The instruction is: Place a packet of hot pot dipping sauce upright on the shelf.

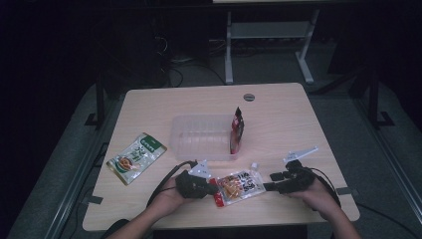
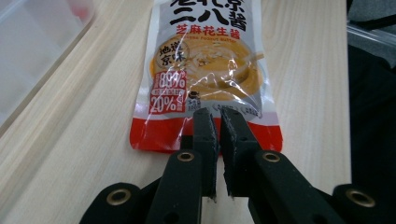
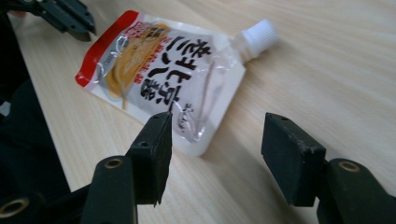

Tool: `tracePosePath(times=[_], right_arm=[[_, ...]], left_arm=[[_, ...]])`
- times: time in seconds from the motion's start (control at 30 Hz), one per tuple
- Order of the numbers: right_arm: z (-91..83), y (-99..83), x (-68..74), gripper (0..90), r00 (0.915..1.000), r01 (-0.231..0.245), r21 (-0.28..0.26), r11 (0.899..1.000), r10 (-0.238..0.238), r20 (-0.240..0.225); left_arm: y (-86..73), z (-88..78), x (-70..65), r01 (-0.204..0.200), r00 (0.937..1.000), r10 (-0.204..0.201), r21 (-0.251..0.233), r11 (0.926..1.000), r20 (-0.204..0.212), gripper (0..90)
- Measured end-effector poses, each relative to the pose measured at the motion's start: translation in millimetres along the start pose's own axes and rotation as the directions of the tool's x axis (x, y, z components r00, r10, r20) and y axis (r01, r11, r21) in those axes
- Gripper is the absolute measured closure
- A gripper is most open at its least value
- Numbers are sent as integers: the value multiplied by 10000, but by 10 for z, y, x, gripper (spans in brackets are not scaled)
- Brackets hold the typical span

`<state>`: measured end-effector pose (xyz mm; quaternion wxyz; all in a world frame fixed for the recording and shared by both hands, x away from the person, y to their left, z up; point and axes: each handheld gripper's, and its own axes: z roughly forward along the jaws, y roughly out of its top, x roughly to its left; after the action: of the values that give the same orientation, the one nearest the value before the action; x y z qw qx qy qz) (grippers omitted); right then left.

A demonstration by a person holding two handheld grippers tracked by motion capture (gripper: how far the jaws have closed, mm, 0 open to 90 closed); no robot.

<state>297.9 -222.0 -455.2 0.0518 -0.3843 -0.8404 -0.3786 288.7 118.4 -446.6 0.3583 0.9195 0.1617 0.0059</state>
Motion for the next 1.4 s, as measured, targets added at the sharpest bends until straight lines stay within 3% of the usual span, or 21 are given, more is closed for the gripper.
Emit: tracePosePath(times=[0.13,0.3,0.5,0.97,1.2,1.4], right_arm=[[58,14,6,420,9999,-12,200,9998,15,-130],[125,20,7,415,9998,-11,391,9992,20,-213],[159,33,20,419,9996,-11,345,9994,21,-290],[294,77,99,460,9928,145,376,9992,-99,-1198],[345,81,96,542,9897,259,203,9995,-228,-1412],[367,79,104,670,9902,363,200,9991,-333,-1354]], left_arm=[[4,54,3,70,9999,-70,37,10000,-95,871],[-2,121,16,-117,9997,123,278,9995,-209,876],[-7,140,7,-30,9998,35,255,9997,-207,879],[-25,163,17,141,9998,-138,217,9997,-130,888],[-28,164,21,194,9998,-193,179,9997,-86,888],[-29,164,31,244,9997,-244,176,9995,-20,888]])
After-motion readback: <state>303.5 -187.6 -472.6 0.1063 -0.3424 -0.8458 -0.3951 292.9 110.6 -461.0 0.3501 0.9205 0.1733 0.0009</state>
